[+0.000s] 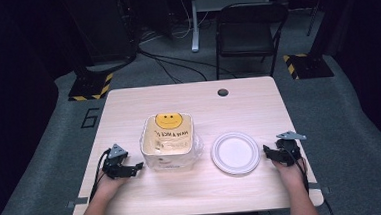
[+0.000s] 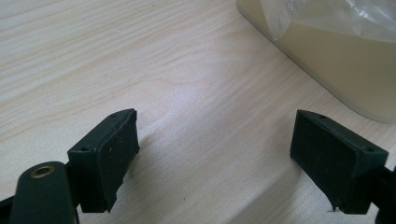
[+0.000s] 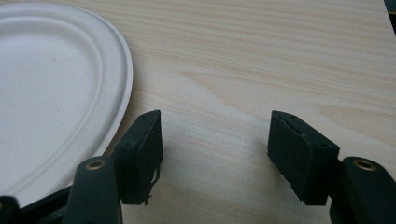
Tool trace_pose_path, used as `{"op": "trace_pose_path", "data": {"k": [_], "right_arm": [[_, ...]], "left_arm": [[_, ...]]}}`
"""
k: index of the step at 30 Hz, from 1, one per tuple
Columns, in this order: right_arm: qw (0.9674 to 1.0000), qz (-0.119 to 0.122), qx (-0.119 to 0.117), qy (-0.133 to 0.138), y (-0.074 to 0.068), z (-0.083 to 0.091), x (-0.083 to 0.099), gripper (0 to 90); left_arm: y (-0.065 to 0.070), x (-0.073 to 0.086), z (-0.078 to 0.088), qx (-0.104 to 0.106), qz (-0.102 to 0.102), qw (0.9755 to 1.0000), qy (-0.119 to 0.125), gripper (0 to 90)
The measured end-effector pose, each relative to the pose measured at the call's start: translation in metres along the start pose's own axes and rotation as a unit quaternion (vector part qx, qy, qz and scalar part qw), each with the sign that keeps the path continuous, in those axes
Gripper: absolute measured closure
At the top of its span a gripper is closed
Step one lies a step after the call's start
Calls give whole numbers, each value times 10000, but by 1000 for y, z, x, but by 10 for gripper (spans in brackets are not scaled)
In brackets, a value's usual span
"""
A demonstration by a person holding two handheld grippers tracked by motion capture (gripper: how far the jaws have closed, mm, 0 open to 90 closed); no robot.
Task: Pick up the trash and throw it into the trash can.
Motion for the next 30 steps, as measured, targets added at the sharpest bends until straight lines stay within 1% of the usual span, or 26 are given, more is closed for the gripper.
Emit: {"op": "trace_pose_path", "data": {"k": [2, 5, 9, 12, 15, 16, 17, 18, 20, 24, 26, 27, 29, 30], "right_arm": [[10000, 4, -3, 1, 0, 0, 0, 345], [10000, 16, -9, 5, 0, 0, 0, 345], [10000, 3, -3, 5, 0, 0, 0, 344], [10000, 5, -1, 5, 0, 0, 0, 344], [10000, 6, 0, 5, 0, 0, 0, 340], [10000, -27, 40, -11, 1, -1, 0, 321], [10000, -27, 40, -11, 1, -1, 0, 321], [10000, -38, 44, -18, 1, -1, -1, 321], [10000, -38, 43, -21, 1, -1, -1, 321], [10000, -29, 45, -22, 1, -1, 0, 322], [10000, -33, 46, -17, 1, -1, -1, 323], [10000, -35, 47, -16, 1, -1, -1, 326], [10000, -41, 51, -9, 1, -1, -1, 335], [10000, -51, 59, -1, 1, -1, -1, 347]], "left_arm": [[0, 0, 0, 7, -1, 10000, 3, 152], [-1, 0, 1, -25, 20, 10000, 21, 179], [-1, 0, 2, -53, 88, 9999, 47, 200], [-2, 0, 2, -76, 124, 9999, 87, 231], [-3, 0, 2, -98, 104, 9999, 91, 256], [-3, 0, 3, -105, 107, 9998, 97, 273], [-3, 0, 3, -105, 107, 9998, 97, 283], [-3, -1, 3, -113, 202, 9997, 101, 297], [-4, -1, 3, -128, 193, 9997, 89, 307], [-4, -1, 4, -168, 243, 9995, 88, 323], [-4, -1, 5, -132, 274, 9995, 29, 349], [-4, -1, 6, -112, 320, 9994, 25, 352], [-5, -1, 6, -101, 342, 9994, 43, 368], [-6, -2, 7, -53, 458, 9989, -7, 375]]}}
Point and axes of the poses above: each handheld gripper's, and its own axes: z roughly backward along the jaws, x roughly out of its underside, y roughly to its right, the point moved 9 cm from there along -z, roughly forward along the jaws
